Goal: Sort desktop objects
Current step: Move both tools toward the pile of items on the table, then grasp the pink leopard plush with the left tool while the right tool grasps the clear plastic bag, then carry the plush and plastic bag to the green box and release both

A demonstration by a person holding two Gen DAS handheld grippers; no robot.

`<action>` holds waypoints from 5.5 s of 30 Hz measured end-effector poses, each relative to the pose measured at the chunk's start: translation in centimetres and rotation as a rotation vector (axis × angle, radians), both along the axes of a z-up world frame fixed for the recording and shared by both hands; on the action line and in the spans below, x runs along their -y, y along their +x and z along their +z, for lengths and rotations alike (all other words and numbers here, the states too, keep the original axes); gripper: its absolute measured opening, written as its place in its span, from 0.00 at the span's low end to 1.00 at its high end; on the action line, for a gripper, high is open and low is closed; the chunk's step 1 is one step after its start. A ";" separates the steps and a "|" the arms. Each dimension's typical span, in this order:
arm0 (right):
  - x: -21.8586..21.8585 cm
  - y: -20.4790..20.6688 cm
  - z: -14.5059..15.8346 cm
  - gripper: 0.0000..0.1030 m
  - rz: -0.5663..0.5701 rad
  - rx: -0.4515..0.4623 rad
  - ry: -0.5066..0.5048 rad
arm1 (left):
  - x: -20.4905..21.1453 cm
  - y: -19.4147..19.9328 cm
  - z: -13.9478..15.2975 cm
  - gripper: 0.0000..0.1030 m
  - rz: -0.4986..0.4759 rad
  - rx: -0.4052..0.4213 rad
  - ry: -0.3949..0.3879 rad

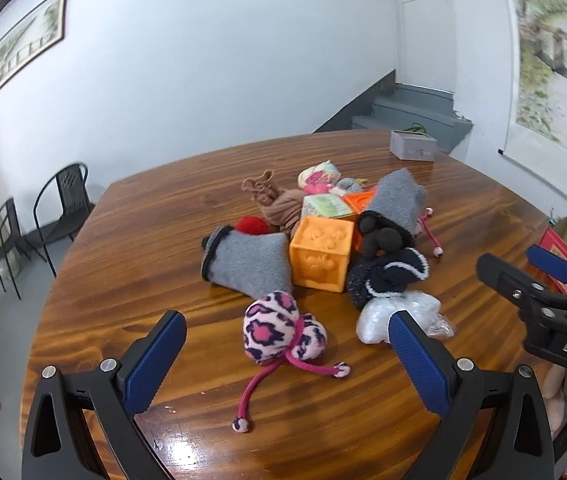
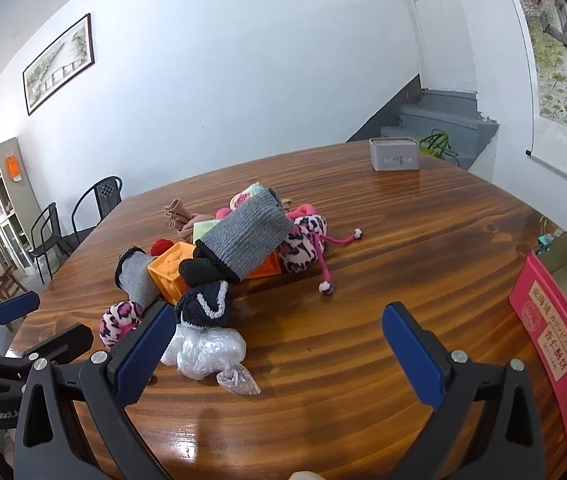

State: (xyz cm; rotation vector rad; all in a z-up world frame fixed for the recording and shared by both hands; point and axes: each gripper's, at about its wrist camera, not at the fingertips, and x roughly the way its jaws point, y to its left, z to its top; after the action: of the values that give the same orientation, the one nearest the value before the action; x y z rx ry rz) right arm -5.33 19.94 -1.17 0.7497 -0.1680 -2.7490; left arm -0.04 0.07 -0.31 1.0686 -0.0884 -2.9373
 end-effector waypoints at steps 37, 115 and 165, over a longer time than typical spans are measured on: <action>0.2 -0.5 -1.1 1.00 0.115 0.099 -0.050 | 2.1 -2.3 -4.8 0.99 0.099 0.063 0.155; 8.6 -2.2 -4.6 0.59 0.260 0.256 0.281 | 4.7 -2.5 -2.9 0.61 0.048 0.066 0.211; -16.4 8.3 3.0 0.60 -0.316 -0.045 0.012 | -14.0 -2.6 -0.3 0.61 -0.278 0.057 0.168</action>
State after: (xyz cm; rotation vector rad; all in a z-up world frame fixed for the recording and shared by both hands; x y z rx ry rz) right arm 2.99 36.35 1.87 0.7172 -0.2829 -3.0634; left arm -2.59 14.11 -0.60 1.2567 0.0105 -3.2098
